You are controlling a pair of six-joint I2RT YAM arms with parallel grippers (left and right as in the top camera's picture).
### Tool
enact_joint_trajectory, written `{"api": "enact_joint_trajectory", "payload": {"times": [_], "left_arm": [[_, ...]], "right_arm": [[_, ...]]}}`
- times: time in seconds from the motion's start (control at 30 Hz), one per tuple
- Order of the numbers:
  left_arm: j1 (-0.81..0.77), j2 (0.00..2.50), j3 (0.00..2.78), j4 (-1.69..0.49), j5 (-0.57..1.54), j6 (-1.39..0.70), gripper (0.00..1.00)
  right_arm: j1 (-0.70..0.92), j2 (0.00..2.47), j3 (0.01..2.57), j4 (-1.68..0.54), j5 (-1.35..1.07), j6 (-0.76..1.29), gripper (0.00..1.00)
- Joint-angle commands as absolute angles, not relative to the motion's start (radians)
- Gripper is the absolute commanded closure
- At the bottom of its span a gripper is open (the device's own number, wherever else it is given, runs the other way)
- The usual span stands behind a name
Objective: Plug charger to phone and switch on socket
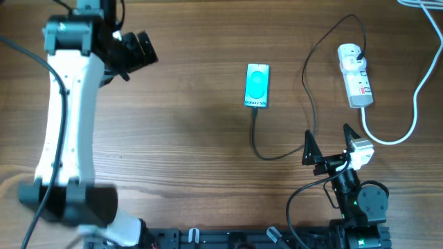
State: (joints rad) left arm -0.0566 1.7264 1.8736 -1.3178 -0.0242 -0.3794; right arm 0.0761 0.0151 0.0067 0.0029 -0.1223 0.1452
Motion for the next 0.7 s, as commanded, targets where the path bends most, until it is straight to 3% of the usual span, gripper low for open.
{"api": "enact_joint_trajectory", "payload": {"times": [0.0,0.17,0.4,0.67], "left_arm": [[-0.073,1.400,1.482,-1.143,-0.079,-0.378,0.00],[-0.008,0.905,0.937,-0.873,-0.068,-0.372,0.00],[-0.007,0.254,0.529,-0.746,-0.069,-0.292,0.00],[-0.008,0.024,0.200,-0.372,-0.016,-0.291,0.00]], "right_arm": [[0.081,0.004,0.005,0.006,-0.105,0.160,0.00],[0.081,0.004,0.005,0.006,-0.105,0.160,0.00],[0.081,0.004,0.005,0.006,-0.105,0.160,0.00],[0.081,0.004,0.005,0.006,-0.105,0.160,0.00]]}}
